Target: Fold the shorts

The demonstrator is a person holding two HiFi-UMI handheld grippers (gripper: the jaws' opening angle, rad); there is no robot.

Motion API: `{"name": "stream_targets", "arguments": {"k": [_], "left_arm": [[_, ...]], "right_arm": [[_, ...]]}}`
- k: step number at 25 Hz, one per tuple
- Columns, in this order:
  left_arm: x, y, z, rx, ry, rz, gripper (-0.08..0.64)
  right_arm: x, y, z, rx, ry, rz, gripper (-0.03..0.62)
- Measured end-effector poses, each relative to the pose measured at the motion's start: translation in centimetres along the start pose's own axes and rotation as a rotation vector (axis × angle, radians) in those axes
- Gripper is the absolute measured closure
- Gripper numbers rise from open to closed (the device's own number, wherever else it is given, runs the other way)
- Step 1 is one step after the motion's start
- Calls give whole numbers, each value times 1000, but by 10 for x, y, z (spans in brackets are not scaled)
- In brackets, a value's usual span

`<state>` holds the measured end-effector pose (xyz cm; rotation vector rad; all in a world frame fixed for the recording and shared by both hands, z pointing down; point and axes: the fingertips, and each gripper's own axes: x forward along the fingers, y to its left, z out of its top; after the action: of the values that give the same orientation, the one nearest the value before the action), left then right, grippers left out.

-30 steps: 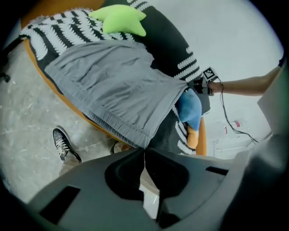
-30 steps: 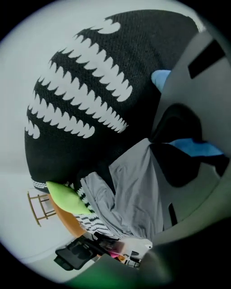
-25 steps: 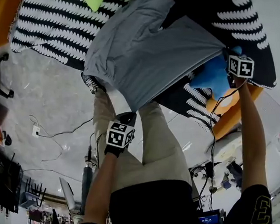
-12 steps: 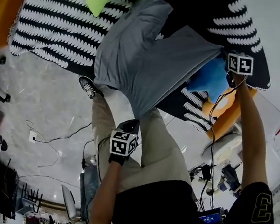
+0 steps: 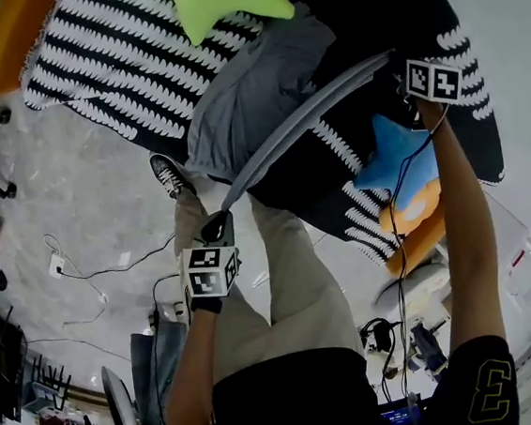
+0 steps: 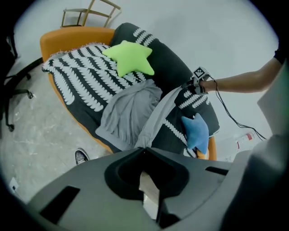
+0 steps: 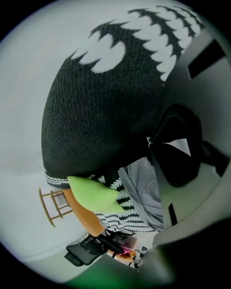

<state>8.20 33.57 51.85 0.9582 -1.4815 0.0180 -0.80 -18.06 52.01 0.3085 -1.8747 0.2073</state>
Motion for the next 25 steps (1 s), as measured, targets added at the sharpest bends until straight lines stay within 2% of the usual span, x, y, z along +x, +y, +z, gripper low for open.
{"name": "stream_targets", "arguments": {"k": [5,10,16,20,21,22,23,24,25], "left_arm": [[-17,39,50,-8,-66,55,543],[-24,81,81,-39,-154,145,542],[-31,104,99,-76,-206,220,541],[-27,112,95,-108,-207,227,541],[-26,115,94,-120,-208,232,541],[-25,119,93,-130,-214,242,538],[-23,122,93,-137,-224,252,529],[-22,125,95,-140,-236,258,458],[-21,126,97,-139,-246,261,341]], "right_arm": [[29,35,71,-18,-29,22,568],[62,72,113,-9,-58,39,568],[71,98,135,21,-124,19,566],[74,108,139,81,-157,36,565],[75,112,141,102,-171,54,548],[77,117,143,126,-190,86,451],[78,124,147,151,-212,129,315],[78,130,151,174,-233,171,205],[75,134,156,192,-255,203,158]]}}
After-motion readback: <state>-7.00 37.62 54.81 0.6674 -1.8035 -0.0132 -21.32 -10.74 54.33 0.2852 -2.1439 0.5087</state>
